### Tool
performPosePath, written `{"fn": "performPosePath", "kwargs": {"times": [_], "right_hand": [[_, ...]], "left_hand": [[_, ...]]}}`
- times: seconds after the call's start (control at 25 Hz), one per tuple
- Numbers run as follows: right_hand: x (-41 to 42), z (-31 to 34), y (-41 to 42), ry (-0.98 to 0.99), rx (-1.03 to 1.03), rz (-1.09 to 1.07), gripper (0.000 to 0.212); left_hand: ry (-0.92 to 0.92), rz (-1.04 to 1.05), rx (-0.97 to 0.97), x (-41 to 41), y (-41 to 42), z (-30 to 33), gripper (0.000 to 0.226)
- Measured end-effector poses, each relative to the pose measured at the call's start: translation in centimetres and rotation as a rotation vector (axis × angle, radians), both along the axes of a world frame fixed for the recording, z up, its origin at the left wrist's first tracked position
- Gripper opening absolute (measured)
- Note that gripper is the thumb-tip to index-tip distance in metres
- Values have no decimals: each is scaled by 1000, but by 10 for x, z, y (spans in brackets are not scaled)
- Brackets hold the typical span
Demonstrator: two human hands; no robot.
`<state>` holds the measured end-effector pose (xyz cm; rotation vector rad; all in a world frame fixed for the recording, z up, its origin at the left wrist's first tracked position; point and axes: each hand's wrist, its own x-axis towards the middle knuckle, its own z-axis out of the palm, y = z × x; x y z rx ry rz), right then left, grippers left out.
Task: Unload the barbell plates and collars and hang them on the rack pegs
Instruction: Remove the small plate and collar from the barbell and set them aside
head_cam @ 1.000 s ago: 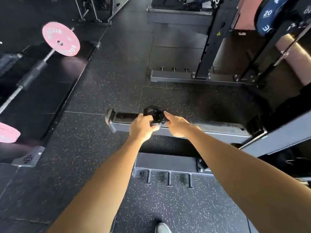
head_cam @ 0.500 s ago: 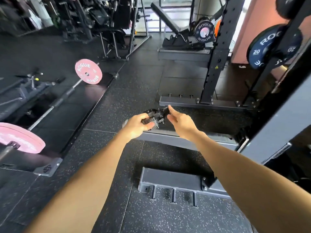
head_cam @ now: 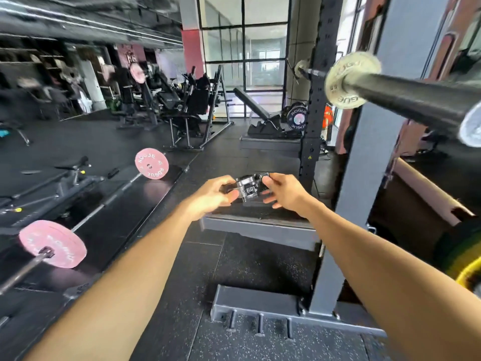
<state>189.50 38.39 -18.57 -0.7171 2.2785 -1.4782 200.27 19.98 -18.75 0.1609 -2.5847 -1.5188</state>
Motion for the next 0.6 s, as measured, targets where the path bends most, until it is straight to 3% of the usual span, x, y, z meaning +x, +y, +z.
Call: {"fn": "performPosePath", "kwargs": {"times": [0.12, 0.32, 0.6], "right_hand": [[33, 43, 44, 22, -33, -17, 33], [81, 83, 118, 57, -88, -49, 42], [144, 117, 207, 111, -108, 7, 29]], "left_hand": [[20, -25, 42, 28, 42, 40, 23], [13, -91, 160, 62, 116, 85, 10], [38, -71, 401, 115, 210, 116, 43]]}}
